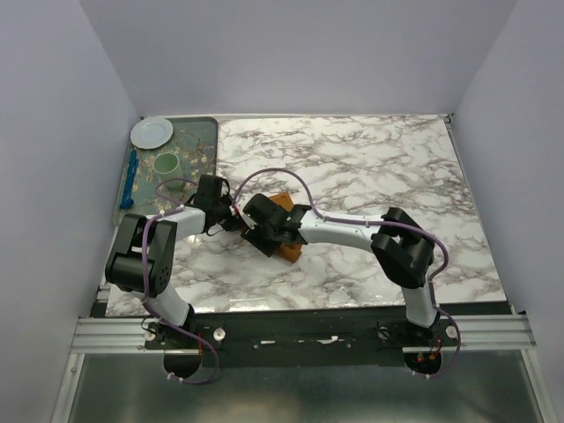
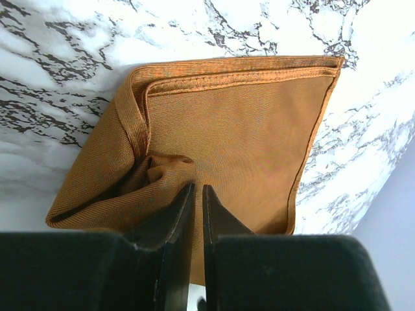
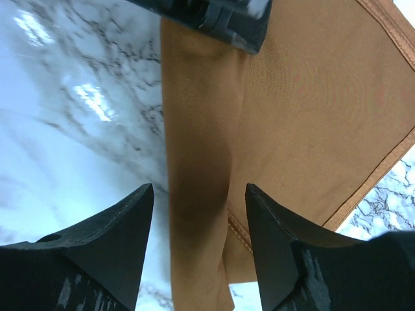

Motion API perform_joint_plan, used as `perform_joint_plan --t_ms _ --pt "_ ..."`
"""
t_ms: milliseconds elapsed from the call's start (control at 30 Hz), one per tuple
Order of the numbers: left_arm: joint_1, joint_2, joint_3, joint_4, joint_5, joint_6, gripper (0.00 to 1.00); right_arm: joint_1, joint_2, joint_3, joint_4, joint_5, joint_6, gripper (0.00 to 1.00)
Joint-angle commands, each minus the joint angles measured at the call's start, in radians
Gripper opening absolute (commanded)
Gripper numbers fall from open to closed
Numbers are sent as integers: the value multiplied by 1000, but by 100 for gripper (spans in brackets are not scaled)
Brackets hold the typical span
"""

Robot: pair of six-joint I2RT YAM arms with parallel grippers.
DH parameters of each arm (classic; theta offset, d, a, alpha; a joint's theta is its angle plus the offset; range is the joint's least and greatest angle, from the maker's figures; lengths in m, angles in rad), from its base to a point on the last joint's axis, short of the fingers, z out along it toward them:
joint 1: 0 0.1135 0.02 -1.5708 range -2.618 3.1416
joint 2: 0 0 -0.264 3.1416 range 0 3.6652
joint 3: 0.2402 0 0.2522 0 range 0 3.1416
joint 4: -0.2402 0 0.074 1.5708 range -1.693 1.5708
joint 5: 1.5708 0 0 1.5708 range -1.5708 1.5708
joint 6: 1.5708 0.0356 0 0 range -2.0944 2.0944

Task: Fold the napkin, place the utensils inside, and roll it up
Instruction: Roll the napkin with the utensil

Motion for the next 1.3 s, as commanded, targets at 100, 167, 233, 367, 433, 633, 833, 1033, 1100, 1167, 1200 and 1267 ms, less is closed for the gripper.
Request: perform_joint_plan --t_ms 100,167,233,367,433,633,833,1033,1100,1167,1200,1267 --pt "5 25 -10 -56 -46 22 19 28 76 -3 57 167 -41 61" --pt "5 18 -13 -53 -42 24 19 28 88 -12 70 159 -29 58" --pt "5 10 -13 -59 -40 32 19 25 96 -16 70 124 -18 44" --pt "5 -27 31 -100 -48 82 21 24 99 -23 63 44 -12 18" --pt "5 -48 62 -146 -63 108 25 18 96 -20 55 -3 -4 19" --pt "11 -134 163 -238 -120 167 38 -33 70 -3 -2 -239 46 19" --pt "45 -192 157 -245 -111 134 41 -123 84 18 -25 -499 152 20" --pt "71 -251 111 -246 -122 125 42 -188 166 61 -45 -687 206 21" --pt "78 -268 94 -245 -123 127 42 -186 183 78 -66 -684 201 22" --pt "78 -289 78 -246 -115 128 42 -186 203 92 -74 -697 200 22" --pt "78 -295 71 -243 -106 127 42 -186 209 96 -75 -706 198 22" --pt "78 -301 51 -231 -76 122 42 -190 226 109 -84 -723 201 23"
